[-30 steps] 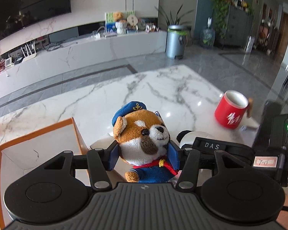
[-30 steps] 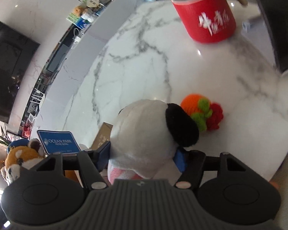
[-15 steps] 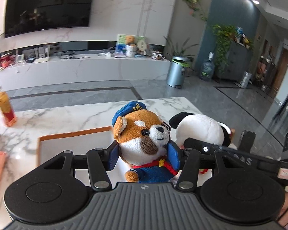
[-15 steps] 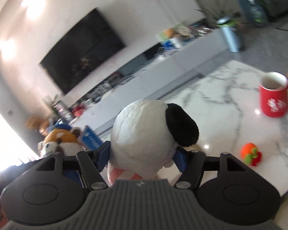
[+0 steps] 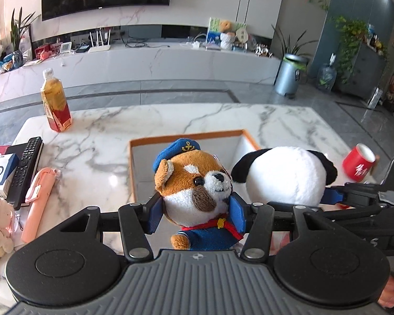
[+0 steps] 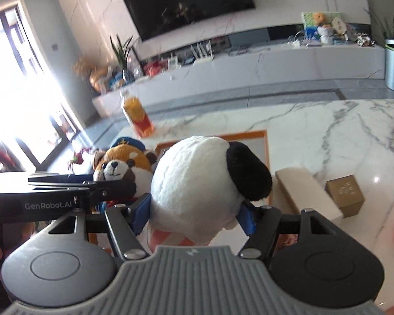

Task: Organize objects
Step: 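Lower both plushes into the orange box and open both grippers, then move the left gripper to the pink pouch and grasp it, then close the left gripper on the pink pouch while the right gripper grasps the pink card wallet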

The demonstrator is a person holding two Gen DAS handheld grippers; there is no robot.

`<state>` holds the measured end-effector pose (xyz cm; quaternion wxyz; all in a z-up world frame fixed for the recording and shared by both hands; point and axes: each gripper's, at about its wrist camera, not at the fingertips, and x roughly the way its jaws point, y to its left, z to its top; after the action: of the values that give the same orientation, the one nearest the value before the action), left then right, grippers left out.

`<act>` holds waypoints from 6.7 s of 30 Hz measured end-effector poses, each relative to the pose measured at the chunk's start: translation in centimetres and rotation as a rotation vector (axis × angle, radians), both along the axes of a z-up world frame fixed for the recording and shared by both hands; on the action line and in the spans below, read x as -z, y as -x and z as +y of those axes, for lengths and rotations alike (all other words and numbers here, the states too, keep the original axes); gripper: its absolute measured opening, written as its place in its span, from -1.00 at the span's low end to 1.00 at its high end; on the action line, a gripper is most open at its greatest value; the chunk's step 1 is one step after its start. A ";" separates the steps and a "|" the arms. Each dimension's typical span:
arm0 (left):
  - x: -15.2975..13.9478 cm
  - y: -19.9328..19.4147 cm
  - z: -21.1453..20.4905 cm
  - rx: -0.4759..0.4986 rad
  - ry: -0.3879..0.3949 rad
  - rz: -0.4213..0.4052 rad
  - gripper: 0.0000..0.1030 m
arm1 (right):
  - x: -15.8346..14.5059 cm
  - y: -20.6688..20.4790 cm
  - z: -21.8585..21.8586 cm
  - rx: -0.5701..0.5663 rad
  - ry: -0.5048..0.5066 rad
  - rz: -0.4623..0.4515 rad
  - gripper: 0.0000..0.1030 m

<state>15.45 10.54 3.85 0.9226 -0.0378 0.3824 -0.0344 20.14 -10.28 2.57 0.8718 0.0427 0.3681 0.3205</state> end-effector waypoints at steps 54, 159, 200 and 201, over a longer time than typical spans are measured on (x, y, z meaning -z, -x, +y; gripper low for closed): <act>8.2 -1.2 -0.8 0.238 -0.357 0.072 0.29 | 8.2 -6.8 8.9 -0.061 0.260 0.361 0.44; 8.1 -5.1 -24.6 0.218 -0.406 0.417 0.04 | 8.8 2.4 -18.6 0.214 0.065 0.181 -0.34; 8.2 0.1 -26.0 0.297 -0.315 0.106 -0.66 | 12.4 1.2 -18.8 0.214 0.244 0.193 0.47; 8.3 0.1 -25.9 0.302 -0.294 0.115 -0.64 | 12.4 1.2 -18.7 0.212 0.245 0.194 0.47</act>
<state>15.36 -15.34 -4.41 0.8791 0.1532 0.4368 -0.1139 18.97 -29.00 -9.81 0.8598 0.0054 0.4801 0.1740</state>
